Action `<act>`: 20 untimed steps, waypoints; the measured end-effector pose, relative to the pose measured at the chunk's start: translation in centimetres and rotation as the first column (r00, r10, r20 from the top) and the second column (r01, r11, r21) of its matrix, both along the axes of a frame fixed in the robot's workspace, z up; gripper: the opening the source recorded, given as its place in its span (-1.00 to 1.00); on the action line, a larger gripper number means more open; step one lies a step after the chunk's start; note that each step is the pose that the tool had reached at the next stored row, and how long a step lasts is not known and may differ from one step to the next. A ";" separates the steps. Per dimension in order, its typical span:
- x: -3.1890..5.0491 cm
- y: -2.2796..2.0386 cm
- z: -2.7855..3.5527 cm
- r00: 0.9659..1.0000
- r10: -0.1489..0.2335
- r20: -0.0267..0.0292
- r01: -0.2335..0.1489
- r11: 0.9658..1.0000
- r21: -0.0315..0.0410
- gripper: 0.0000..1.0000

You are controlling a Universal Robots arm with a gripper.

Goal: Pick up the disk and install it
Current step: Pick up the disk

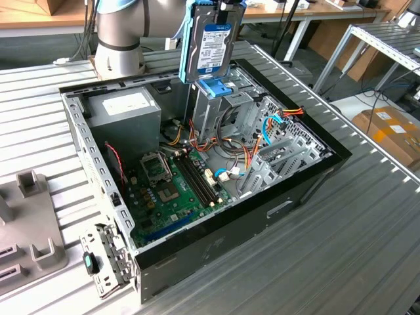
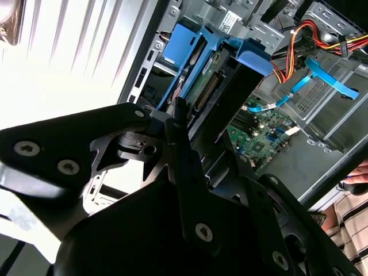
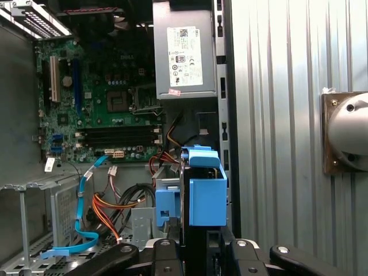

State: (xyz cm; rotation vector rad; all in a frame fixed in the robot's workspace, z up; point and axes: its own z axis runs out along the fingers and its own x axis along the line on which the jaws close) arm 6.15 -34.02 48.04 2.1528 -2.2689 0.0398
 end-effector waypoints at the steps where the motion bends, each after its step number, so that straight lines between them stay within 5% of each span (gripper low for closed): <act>1: 0.07 0.00 0.00 1.000 0.000 0.000 0.000 1.000 0.000 -0.30; 10: 1.22 0.00 0.00 1.000 0.000 0.000 0.000 1.000 0.000 -0.30; 20: 1.37 0.00 0.00 1.000 0.000 0.000 0.000 1.000 0.000 -0.30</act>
